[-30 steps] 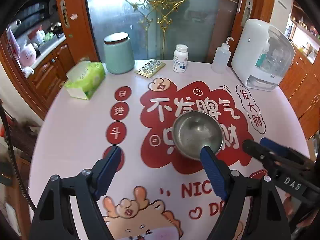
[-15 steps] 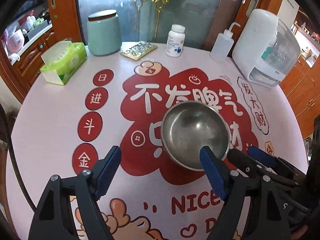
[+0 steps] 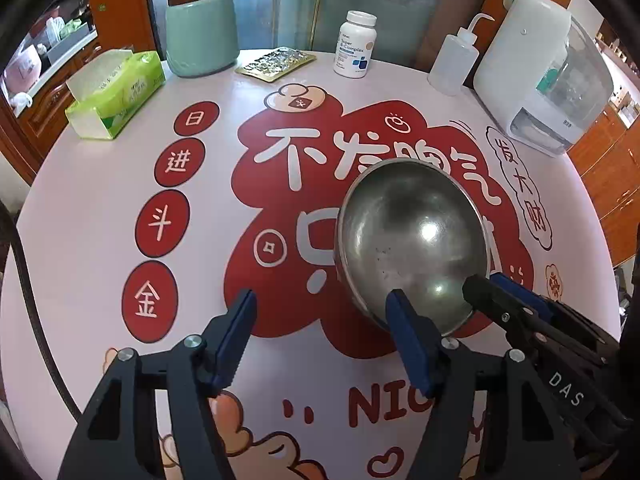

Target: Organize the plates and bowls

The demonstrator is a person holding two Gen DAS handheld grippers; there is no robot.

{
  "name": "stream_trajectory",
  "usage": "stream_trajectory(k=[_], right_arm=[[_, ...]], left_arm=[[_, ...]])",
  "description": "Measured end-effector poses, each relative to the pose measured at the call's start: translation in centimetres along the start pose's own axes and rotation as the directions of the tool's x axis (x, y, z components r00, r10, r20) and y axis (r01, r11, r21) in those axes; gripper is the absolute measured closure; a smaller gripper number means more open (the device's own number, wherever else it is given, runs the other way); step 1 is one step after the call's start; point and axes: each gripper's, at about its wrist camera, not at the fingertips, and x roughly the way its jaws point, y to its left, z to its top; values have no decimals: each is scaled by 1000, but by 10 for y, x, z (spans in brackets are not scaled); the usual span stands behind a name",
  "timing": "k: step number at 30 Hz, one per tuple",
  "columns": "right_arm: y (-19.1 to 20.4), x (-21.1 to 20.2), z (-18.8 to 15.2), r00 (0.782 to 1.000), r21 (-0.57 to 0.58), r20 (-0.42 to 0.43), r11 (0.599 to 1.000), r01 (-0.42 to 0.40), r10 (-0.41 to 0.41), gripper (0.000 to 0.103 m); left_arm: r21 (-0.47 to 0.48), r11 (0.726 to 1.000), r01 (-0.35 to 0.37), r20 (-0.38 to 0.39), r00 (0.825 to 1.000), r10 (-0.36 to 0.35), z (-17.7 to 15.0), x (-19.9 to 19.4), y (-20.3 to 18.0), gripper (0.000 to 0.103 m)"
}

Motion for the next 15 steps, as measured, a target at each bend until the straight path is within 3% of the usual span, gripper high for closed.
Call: stream_trajectory(k=[5, 9, 15], right_arm=[[-3, 0, -2, 999, 18, -15, 999, -33, 33, 82], [-1, -1, -5, 999, 16, -15, 999, -35, 35, 86], [-1, -1, -13, 999, 14, -25, 999, -40, 40, 94]], left_arm=[[-19, 999, 40, -5, 999, -40, -7, 1, -1, 55], [-29, 998, 47, -15, 999, -47, -13, 2, -4, 60], [-7, 998, 62, -30, 998, -62, -20, 4, -9, 77]])
